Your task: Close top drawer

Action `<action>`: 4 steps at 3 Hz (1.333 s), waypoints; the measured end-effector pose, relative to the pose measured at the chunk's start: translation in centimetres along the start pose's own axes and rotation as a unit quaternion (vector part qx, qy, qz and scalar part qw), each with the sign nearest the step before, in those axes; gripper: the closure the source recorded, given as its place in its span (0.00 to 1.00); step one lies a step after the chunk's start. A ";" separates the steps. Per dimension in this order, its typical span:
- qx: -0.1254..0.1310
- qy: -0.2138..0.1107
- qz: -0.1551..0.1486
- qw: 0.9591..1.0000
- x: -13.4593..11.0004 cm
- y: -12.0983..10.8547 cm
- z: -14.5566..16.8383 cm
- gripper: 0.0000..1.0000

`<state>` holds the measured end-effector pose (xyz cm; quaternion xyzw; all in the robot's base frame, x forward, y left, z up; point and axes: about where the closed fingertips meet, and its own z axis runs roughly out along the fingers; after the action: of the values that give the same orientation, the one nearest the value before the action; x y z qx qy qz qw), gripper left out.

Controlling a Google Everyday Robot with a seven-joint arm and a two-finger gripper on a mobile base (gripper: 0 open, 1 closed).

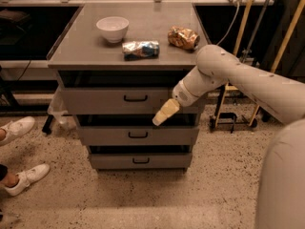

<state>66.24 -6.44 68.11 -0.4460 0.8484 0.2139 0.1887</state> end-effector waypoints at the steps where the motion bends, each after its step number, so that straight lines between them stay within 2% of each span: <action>1: 0.081 -0.034 0.078 0.993 3.4 1.6 -7.2 0.00; 2: 0.166 -0.084 0.168 0.968 7.5 4.5 -14.8 0.00; 3: 0.209 -0.127 0.264 0.933 10.9 10.6 -19.4 0.00; 4: 0.238 -0.116 0.296 0.918 15.0 13.2 -21.3 0.00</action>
Offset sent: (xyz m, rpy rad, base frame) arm -0.3990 -0.1875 0.0805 -0.1962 0.1030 -0.9385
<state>44.47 -21.10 80.87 -0.0883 0.9398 0.1018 0.3140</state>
